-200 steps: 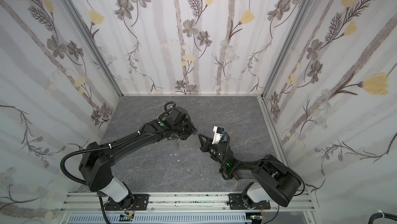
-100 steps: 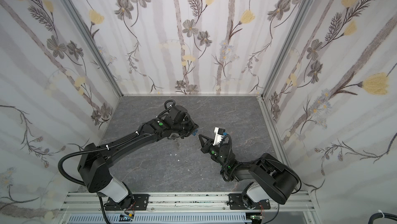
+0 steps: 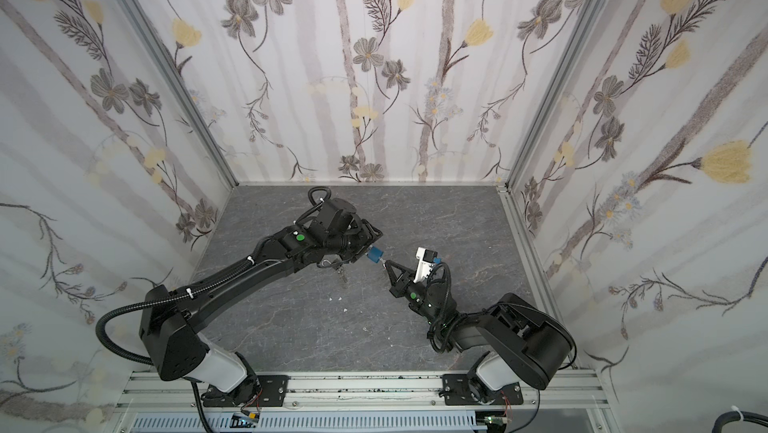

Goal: Unlock with the key
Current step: 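Twist the key with the right gripper while the left gripper holds the padlock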

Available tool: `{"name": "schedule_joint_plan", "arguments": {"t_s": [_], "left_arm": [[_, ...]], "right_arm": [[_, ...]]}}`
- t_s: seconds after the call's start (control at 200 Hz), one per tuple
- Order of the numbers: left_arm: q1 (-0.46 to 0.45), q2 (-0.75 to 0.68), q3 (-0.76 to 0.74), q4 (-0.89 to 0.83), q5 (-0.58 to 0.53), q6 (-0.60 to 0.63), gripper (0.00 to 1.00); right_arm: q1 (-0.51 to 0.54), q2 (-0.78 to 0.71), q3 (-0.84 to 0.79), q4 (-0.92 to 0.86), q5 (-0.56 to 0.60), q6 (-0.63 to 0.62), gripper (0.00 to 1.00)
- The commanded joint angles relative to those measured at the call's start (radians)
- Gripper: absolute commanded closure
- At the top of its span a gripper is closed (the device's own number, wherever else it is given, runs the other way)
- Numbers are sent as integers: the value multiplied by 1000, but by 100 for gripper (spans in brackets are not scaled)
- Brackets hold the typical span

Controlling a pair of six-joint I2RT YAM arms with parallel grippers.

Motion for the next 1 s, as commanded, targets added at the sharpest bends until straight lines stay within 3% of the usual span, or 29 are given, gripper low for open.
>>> {"name": "schedule_joint_plan", "arguments": {"t_s": [0.0, 0.32, 0.605, 0.774, 0.994], "left_arm": [[2, -23, -15, -50, -50, 20, 31], [-7, 10, -52, -27, -25, -12, 27], [-9, 53, -26, -11, -22, -15, 29], [-10, 73, -14, -6, -22, -12, 41], [-9, 85, -10, 8, -10, -10, 68]], "right_arm": [[0, -8, 2, 88, -4, 9, 100], [0, -21, 2, 91, -8, 7, 100], [0, -20, 3, 93, -16, 7, 100], [1, -11, 4, 108, -27, 13, 100], [2, -7, 6, 103, -31, 17, 100]]}}
